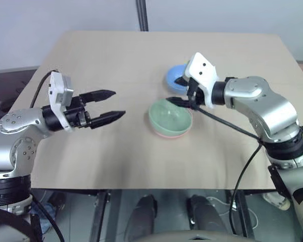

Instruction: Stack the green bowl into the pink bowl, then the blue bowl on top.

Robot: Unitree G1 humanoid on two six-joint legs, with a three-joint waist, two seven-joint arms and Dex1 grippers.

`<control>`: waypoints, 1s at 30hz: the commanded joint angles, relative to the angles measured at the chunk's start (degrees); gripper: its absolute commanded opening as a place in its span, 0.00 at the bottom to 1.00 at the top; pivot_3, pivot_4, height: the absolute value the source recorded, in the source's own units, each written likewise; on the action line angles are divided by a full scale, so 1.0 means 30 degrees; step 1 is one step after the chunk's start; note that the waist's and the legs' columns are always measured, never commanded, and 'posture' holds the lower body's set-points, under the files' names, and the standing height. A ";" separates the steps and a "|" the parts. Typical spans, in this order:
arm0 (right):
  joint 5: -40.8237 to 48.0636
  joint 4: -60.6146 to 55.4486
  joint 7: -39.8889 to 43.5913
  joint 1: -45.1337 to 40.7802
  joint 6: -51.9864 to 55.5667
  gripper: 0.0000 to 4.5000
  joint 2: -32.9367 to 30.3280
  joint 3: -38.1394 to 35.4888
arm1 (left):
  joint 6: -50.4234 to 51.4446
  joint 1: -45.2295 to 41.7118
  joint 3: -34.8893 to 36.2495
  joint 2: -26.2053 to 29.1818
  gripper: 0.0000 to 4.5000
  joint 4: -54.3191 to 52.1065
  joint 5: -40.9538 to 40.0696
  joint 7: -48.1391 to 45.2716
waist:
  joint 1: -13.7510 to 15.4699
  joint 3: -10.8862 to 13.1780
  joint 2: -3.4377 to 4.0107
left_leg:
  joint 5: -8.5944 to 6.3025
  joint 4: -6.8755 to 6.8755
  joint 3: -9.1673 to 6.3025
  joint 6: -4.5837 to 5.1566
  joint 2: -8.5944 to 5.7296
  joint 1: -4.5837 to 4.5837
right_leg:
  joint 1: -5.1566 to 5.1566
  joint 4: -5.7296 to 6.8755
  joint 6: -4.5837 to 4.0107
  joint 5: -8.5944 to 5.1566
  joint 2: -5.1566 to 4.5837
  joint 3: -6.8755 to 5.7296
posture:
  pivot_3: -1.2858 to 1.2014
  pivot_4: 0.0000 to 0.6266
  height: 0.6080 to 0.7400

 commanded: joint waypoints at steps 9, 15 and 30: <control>-0.4154 0.7806 -0.0375 -0.2773 -0.5716 0.69 0.2361 0.1815 | -0.0605 -0.0056 0.0237 -0.0763 0.90 0.0316 0.1420 0.2692 | -0.0423 0.0000 0.0000 | 0.0004 -0.0029 0.0035 -0.0004 0.0002 -0.0033 | -0.0078 0.0025 -0.0004 0.0002 0.0000 0.0032 | 0.52 0.24 1.00; -0.6176 1.4810 -0.0909 -0.4232 -0.8902 0.69 0.4495 0.2473 | -0.0953 -0.0591 -0.0342 -0.1273 0.90 0.0677 0.1872 0.2708 | -0.0449 0.0000 0.0000 | 0.0015 -0.0032 0.0035 -0.0024 -0.0002 -0.0044 | -0.0088 0.0021 -0.0005 0.0003 -0.0001 0.0031 | 0.52 0.24 1.00; -0.8775 2.4644 -0.2257 -0.7281 -1.4462 0.01 0.6992 0.1683 | -0.1174 -0.0859 -0.0761 -0.1369 0.90 0.0414 0.2013 0.1994 | -0.0698 0.0002 0.0004 | 0.0051 -0.0056 0.0050 -0.0087 -0.0003 -0.0040 | -0.0101 0.0024 -0.0006 0.0004 0.0003 0.0057 | 0.52 0.24 1.00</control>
